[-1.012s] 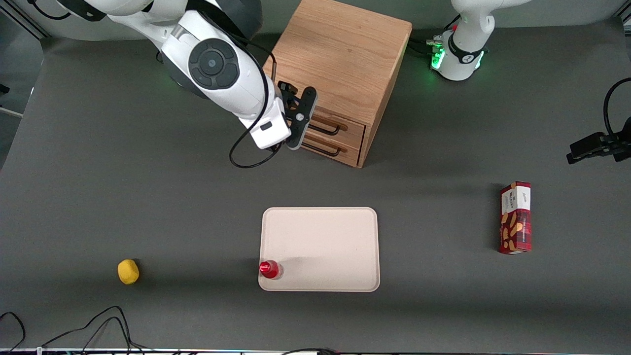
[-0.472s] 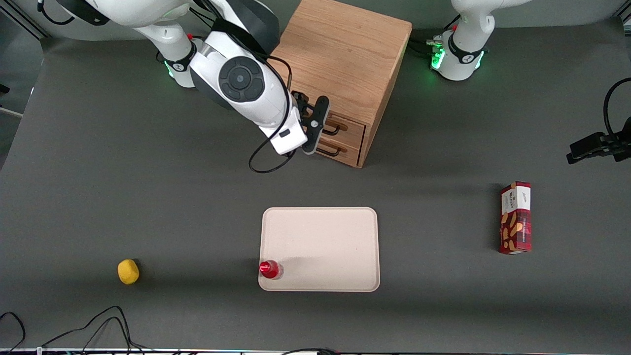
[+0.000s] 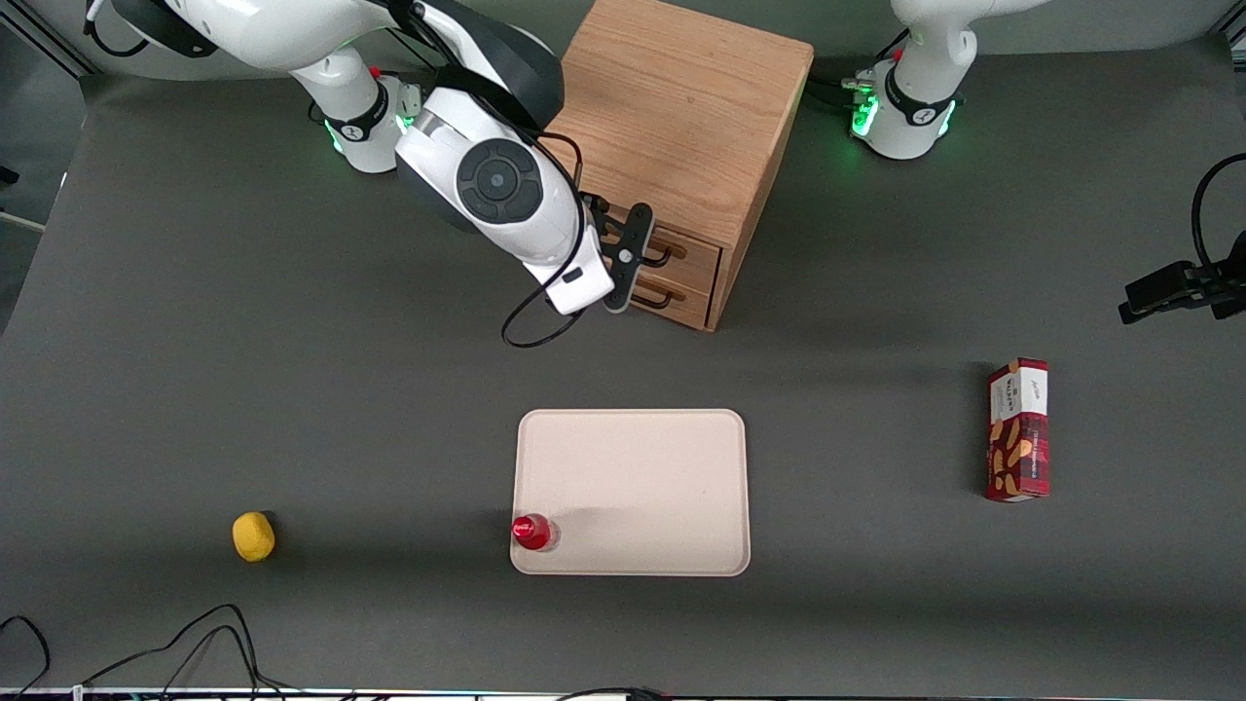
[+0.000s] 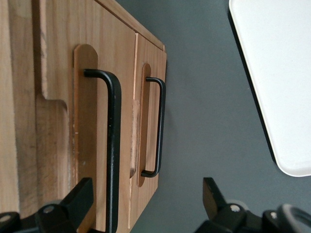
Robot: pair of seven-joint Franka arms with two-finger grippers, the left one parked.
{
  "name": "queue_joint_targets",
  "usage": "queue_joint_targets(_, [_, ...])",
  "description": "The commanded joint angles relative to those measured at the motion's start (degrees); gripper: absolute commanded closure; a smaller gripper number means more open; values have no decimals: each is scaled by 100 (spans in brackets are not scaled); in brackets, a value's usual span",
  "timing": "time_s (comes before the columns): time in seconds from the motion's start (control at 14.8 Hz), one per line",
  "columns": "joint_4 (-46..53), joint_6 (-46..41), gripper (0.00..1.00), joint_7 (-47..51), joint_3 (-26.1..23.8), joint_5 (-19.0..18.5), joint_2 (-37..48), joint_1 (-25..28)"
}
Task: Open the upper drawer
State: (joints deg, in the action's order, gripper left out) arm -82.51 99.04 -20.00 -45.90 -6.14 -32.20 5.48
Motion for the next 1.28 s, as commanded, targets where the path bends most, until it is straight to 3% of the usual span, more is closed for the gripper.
queue_joint_targets(0.0, [34, 80, 0, -74, -139, -159, -129, -3])
queue_joint_targets(0.34, [25, 159, 0, -74, -148, -159, -234, 58])
queue_joint_targets(1.21, [-151, 475, 0, -83, -139, -624, -445, 59])
